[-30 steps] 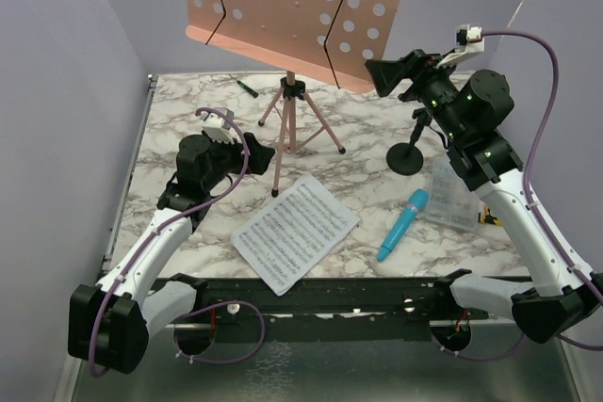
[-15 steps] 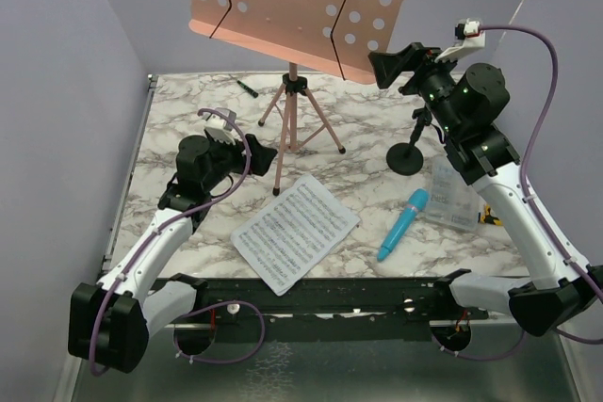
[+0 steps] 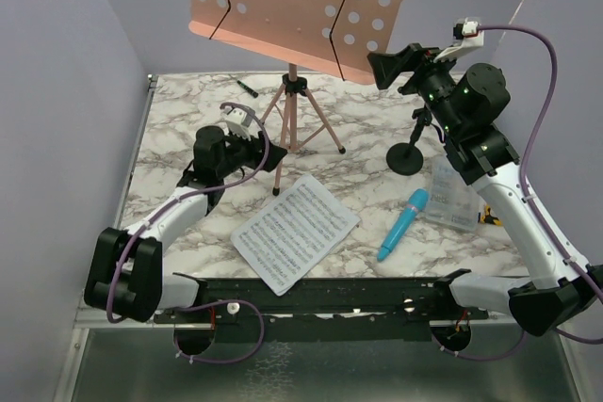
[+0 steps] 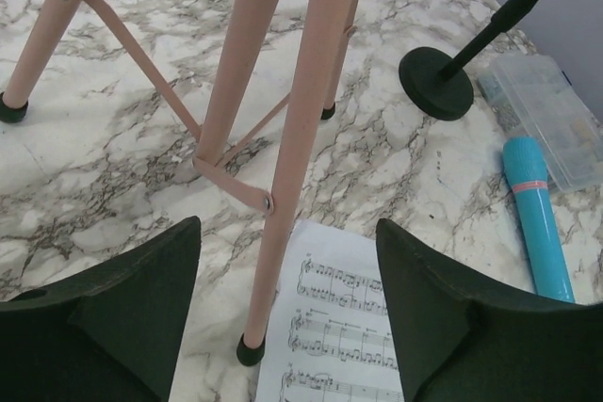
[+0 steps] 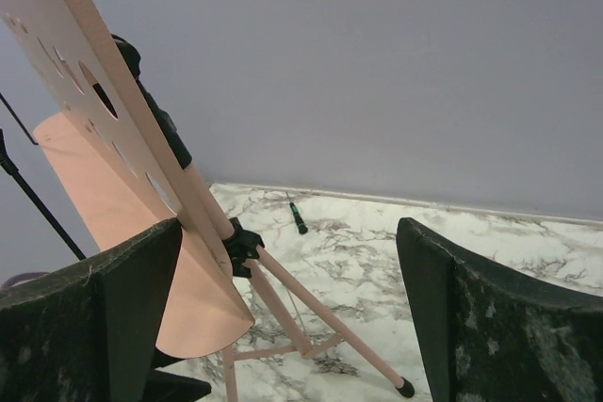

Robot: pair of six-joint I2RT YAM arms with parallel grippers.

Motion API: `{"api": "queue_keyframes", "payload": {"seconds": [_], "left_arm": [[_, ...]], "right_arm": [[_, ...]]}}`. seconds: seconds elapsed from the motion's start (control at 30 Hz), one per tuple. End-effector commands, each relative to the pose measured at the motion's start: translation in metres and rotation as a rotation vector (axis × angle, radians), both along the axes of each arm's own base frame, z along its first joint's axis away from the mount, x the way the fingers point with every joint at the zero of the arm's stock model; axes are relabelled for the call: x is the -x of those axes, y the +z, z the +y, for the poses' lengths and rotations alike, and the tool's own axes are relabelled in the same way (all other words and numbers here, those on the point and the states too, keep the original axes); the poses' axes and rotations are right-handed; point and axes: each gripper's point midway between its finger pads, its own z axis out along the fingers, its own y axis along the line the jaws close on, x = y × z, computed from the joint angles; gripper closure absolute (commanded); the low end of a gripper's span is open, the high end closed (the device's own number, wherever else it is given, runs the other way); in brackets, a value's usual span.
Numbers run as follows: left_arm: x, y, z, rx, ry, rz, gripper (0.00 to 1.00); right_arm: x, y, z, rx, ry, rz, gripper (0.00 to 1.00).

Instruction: Set up the instrument practice props

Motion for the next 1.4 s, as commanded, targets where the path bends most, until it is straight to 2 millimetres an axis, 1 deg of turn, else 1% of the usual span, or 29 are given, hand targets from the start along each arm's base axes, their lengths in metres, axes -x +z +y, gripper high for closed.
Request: {"api": "queue_keyframes", "payload": {"seconds": [0.0,0.1,0.27,0.37,0.63,0.73,0.8,0.87,0.9,1.13,1.37], "left_arm": [[-0.024,0.034,-0.020,0.069,-0.070,-0.093,0.30],[-0.033,0.040,-0.030,0.086,-0.115,-0.098,0.43],[-0.046,0.045,-0.038,0.082,-0.124,-0.115,0.47],[-0.049,0.044,-0.041,0.069,-0.133,-0.131,0.53],[-0.046,0.036,-0.048,0.063,-0.164,-0.116,0.73],[-0.043,0.034,-0.049,0.056,-0.168,-0.120,0.84],[-0.041,0.033,-0.048,0.050,-0.169,-0.124,0.89],[-0.040,0.033,-0.047,0.046,-0.167,-0.127,0.99],[-0.040,0.033,-0.047,0.045,-0.164,-0.128,1.00],[-0.039,0.032,-0.042,0.041,-0.114,-0.129,1.00],[-0.035,0.031,-0.038,0.035,-0.023,-0.136,1.00]], "right_arm": [[0.000,0.003,-0.001,0.010,0.001,-0.031,0.05],[0.003,0.003,0.004,0.010,0.030,-0.032,0.05],[0.003,0.001,0.006,0.009,0.040,-0.028,0.05],[0.004,0.002,0.006,0.008,0.042,-0.030,0.05],[0.001,0.000,0.006,0.025,0.038,-0.031,0.05],[-0.002,-0.003,0.007,0.034,0.036,-0.025,0.05],[-0.004,-0.003,0.008,0.038,0.037,-0.025,0.05],[-0.006,-0.004,0.009,0.039,0.037,-0.026,0.05],[-0.007,-0.003,0.010,0.040,0.038,-0.028,0.05],[-0.020,-0.006,0.014,0.059,0.035,-0.028,0.05],[-0.029,-0.010,0.015,0.073,0.022,-0.035,0.05]]}}
